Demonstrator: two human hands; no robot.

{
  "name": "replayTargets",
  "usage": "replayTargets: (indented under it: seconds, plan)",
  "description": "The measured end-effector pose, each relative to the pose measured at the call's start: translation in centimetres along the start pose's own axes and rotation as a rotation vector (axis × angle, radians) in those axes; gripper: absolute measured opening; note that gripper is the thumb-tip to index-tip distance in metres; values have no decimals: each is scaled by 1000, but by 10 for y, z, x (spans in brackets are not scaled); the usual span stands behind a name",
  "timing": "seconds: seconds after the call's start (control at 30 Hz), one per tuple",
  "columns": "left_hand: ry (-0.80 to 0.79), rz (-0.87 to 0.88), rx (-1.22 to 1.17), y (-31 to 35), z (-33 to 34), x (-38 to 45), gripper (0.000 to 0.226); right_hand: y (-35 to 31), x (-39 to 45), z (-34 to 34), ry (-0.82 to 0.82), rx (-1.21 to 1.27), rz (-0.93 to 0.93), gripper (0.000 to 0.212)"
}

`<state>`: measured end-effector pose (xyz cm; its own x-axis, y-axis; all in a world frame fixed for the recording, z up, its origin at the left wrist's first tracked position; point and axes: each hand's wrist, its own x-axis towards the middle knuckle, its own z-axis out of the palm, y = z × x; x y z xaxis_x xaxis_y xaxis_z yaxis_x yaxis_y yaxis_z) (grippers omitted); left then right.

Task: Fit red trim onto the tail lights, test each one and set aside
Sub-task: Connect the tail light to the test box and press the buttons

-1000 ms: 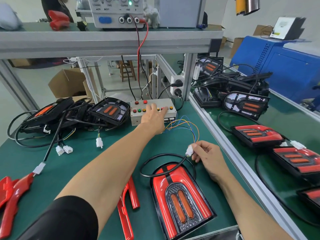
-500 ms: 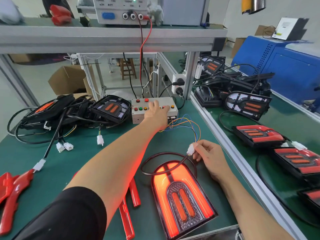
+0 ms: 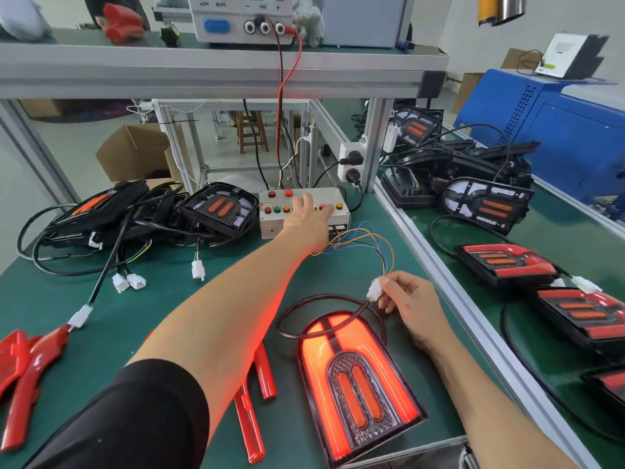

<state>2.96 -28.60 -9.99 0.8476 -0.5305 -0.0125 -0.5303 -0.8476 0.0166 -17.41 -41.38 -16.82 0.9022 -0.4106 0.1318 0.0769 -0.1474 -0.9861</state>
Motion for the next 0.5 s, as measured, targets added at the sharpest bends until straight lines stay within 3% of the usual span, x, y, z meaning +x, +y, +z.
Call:
replayTargets:
  seconds: [0.5]
  plan:
    - [6,-3,14,0,0,-1,73,2,1,0,13,-10,8,29]
